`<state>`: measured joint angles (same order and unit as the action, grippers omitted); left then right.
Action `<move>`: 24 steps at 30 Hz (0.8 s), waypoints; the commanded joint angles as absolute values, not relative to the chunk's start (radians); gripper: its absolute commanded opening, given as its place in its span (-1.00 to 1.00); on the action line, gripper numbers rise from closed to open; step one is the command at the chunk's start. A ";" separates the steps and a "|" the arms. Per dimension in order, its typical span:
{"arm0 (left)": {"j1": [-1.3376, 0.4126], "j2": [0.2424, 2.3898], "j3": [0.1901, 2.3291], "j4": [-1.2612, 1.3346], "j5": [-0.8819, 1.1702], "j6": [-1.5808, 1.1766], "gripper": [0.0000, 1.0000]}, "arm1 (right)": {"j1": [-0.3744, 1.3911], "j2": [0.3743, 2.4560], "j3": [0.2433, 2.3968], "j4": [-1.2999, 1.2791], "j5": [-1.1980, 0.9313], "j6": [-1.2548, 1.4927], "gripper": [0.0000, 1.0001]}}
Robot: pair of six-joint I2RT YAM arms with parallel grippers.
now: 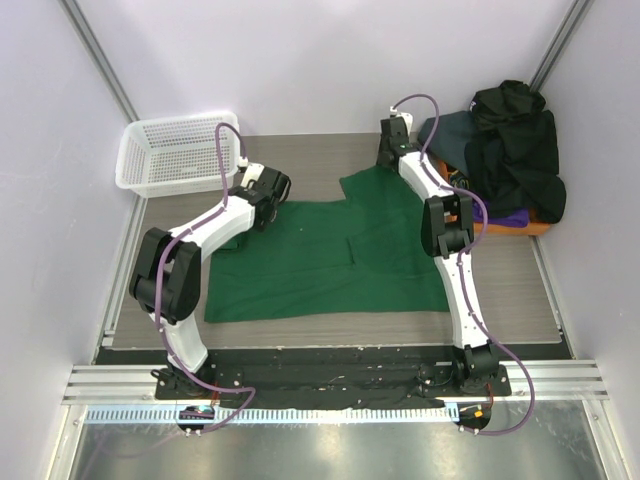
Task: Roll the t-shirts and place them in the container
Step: Fold the T-shirt at the center of the board.
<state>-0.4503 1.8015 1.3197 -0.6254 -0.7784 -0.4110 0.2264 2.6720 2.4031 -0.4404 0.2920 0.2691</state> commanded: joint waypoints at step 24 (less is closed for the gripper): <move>-0.408 1.858 1.354 -0.361 -0.864 -0.129 -1.00 | 0.239 2.390 2.120 -0.359 0.350 0.229 -0.86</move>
